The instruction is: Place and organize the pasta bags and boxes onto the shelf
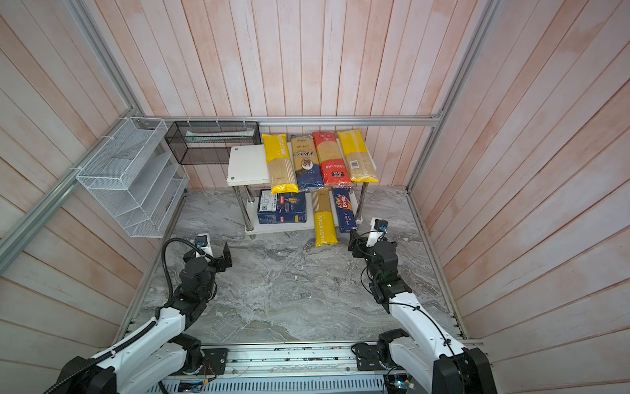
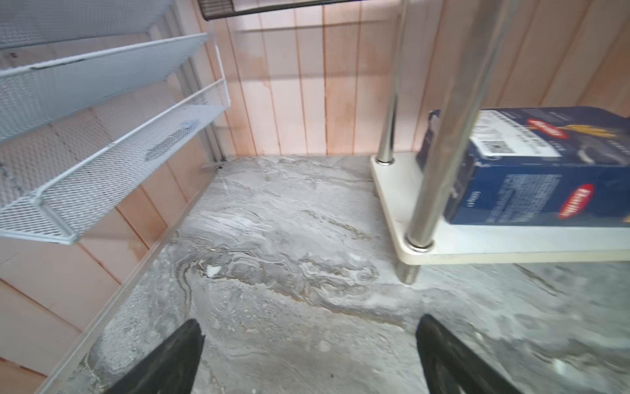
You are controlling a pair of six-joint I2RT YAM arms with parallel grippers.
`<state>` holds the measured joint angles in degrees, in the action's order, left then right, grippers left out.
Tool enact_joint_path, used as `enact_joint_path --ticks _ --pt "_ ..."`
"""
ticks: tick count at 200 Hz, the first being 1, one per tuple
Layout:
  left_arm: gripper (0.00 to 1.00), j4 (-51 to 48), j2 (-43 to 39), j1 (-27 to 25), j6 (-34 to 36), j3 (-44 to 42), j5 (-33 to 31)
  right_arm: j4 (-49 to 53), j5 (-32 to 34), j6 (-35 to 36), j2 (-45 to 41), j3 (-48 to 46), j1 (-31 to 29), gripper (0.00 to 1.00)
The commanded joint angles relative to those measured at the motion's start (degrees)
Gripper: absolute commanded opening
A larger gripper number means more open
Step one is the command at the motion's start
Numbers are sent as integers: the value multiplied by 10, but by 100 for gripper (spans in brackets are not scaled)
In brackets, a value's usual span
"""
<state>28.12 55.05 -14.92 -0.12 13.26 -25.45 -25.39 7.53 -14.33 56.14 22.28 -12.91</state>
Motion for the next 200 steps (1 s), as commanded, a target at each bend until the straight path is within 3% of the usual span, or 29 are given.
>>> enact_joint_path --ticks 1,25,48,61,75,88,103,113,120,141,165,200 --pt "100 189 48 63 27 -28 39 -84 89 42 21 -52 36 98" --pt "100 292 141 152 -39 -36 173 -230 104 93 73 -109 64 98" --pt "100 395 280 161 -26 -16 220 -487 66 122 190 -166 87 98" --pt "100 447 352 160 -11 1 242 -475 42 177 208 -149 70 98" --pt "100 319 324 161 -8 43 262 -433 30 195 205 -133 63 98" --pt "100 386 346 161 -8 27 258 -531 42 184 257 -156 76 98" --pt "100 339 329 161 -9 37 257 -635 52 146 354 -146 106 98" --pt "100 363 338 162 -9 32 256 -513 74 142 328 -110 100 98" --pt "100 361 337 162 -10 32 256 -426 44 127 297 -90 116 98" --pt "100 351 333 161 -9 35 255 -538 32 127 338 -111 125 98" --pt "100 347 333 161 -9 35 255 -443 29 124 307 -88 124 98" --pt "100 347 333 161 -9 36 255 -453 31 123 310 -91 125 98"
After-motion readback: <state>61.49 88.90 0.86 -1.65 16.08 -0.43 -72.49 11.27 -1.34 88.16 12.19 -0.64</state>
